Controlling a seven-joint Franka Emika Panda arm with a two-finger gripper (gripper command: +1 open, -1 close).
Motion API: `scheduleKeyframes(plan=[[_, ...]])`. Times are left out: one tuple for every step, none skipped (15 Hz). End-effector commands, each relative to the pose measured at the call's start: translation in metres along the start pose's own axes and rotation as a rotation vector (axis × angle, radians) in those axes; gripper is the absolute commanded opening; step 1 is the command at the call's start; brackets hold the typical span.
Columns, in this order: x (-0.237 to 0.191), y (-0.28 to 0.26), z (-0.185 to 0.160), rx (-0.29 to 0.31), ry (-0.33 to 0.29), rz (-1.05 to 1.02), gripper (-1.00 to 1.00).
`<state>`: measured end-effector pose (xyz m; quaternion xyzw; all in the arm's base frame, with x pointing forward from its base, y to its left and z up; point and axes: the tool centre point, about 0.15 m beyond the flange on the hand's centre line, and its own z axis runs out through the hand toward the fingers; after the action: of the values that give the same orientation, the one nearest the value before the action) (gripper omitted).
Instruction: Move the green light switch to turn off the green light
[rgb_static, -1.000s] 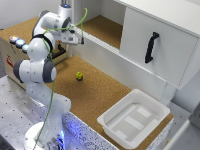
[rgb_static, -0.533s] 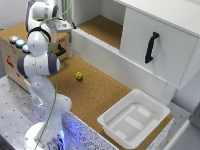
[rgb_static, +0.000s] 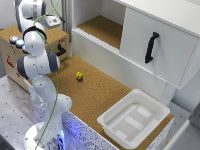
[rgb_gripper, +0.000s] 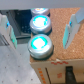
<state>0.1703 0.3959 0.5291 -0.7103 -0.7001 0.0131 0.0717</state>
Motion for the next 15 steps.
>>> scheduleKeyframes(plan=[[0.029, -0.030, 0.009, -0.093, 0.126, 0.158, -1.00], [0.030, -0.036, 0.008, -0.109, 0.139, 0.155, -1.00], [0.033, -0.044, 0.008, -0.124, 0.150, 0.154, -1.00], [0.035, -0.050, 0.010, -0.128, 0.143, 0.139, -1.00], [0.037, -0.051, 0.014, -0.121, 0.130, 0.141, -1.00], [0.038, -0.050, 0.018, -0.092, 0.131, 0.136, -1.00], [0.039, -0.049, 0.022, -0.089, 0.129, 0.135, -1.00], [0.039, -0.048, 0.025, -0.079, 0.129, 0.133, -1.00], [0.040, -0.046, 0.027, -0.075, 0.134, 0.134, -1.00], [0.041, -0.042, 0.030, -0.072, 0.123, 0.145, -1.00], [0.042, -0.038, 0.034, -0.060, 0.123, 0.130, -1.00], [0.043, -0.034, 0.036, -0.055, 0.117, 0.132, -1.00], [0.043, -0.030, 0.039, -0.055, 0.112, 0.134, -1.00], [0.044, -0.026, 0.043, -0.048, 0.101, 0.133, -1.00], [0.045, -0.022, 0.046, -0.037, 0.104, 0.132, -1.00]])
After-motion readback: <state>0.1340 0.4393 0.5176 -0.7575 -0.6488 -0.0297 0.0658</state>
